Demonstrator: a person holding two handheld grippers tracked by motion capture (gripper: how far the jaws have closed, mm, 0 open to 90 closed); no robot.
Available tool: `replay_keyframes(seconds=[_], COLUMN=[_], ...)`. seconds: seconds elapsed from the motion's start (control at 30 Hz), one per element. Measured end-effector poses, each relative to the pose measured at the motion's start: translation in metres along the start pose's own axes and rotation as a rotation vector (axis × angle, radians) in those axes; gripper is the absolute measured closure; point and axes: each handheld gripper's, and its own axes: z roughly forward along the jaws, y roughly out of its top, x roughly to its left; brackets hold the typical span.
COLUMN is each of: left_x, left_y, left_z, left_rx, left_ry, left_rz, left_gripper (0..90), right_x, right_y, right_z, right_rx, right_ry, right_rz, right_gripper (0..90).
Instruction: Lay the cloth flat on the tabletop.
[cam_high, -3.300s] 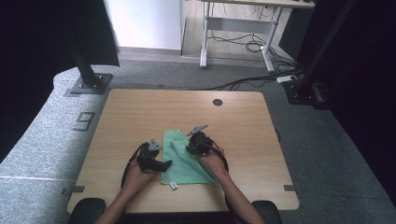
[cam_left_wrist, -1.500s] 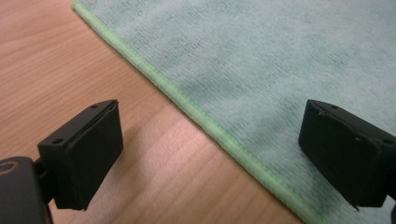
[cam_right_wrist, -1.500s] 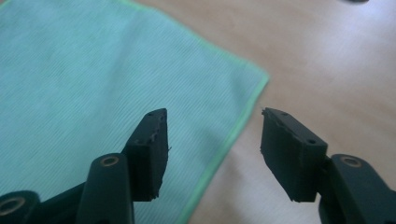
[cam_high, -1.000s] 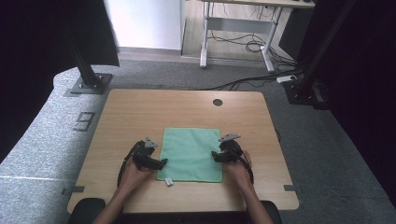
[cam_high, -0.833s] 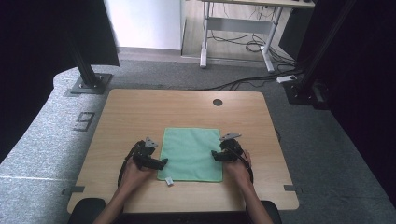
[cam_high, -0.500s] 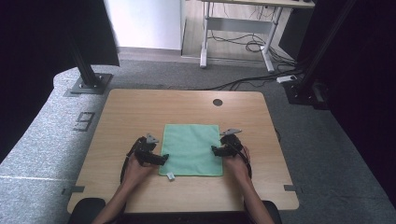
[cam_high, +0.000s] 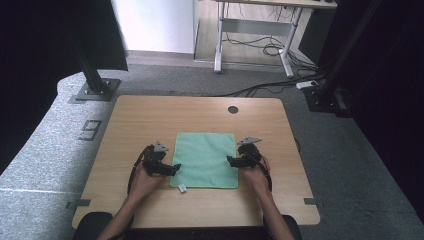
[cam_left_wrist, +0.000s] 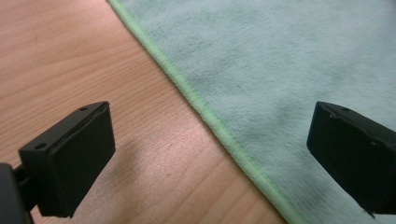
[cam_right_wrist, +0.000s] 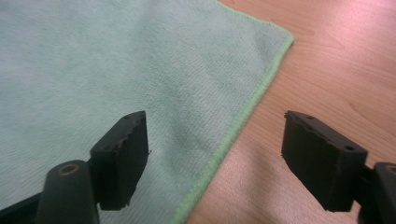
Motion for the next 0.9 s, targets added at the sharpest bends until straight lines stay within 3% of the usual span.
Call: replay_keyframes(seconds=[0.33, 0.5, 0.9], left_x=[-0.005, -0.005, -0.005], left_y=[-0.006, -0.010, -0.038], left_z=[-0.022, -0.033, -0.053], left_rx=[0.002, -0.005, -0.014], left_ry=[-0.003, 0.000, -0.003], left_rz=[0.045, 0.059, 0.036], left_gripper=[0.0, 0.0, 0.0], right_x=[0.001, 0.000, 0.000], right_y=[-0.007, -0.015, -0.037], right_z=[-0.028, -0.043, -0.067], right_rx=[0.003, -0.014, -0.024], right_ry=[0.038, 0.036, 0.008], right_rz=[0.012, 0.019, 0.026], right_gripper=[13.4, 9.8, 0.4])
